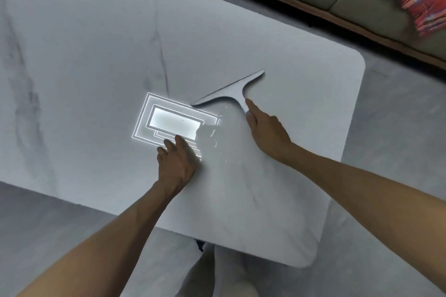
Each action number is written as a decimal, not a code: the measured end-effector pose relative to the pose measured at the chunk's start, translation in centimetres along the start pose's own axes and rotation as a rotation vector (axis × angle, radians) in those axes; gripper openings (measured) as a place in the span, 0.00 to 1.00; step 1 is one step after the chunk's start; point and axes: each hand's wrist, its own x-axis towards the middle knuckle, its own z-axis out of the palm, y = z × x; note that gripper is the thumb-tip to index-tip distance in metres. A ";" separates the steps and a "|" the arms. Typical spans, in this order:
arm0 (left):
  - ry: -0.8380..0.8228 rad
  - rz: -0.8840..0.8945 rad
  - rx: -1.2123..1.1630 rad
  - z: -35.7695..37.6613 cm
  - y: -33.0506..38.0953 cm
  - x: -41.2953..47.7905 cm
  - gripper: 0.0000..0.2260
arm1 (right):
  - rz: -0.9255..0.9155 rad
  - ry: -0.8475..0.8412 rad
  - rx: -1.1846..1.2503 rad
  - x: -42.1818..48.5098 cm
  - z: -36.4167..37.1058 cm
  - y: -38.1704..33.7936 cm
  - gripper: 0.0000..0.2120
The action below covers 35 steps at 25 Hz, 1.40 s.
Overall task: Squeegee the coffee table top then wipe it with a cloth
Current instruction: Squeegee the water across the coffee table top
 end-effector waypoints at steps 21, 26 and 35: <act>-0.110 0.077 0.079 4.6 -2.8 0.0 0.32 | 0.165 0.146 -0.023 -1.8 -1.7 5.5 0.23; -0.145 0.052 0.080 4.2 -2.5 -0.4 0.32 | 0.124 0.000 -0.132 -12.0 -0.3 10.8 0.23; 0.223 -0.031 -0.347 3.0 -6.2 -5.6 0.13 | 0.080 0.112 0.009 -0.7 0.4 -1.9 0.23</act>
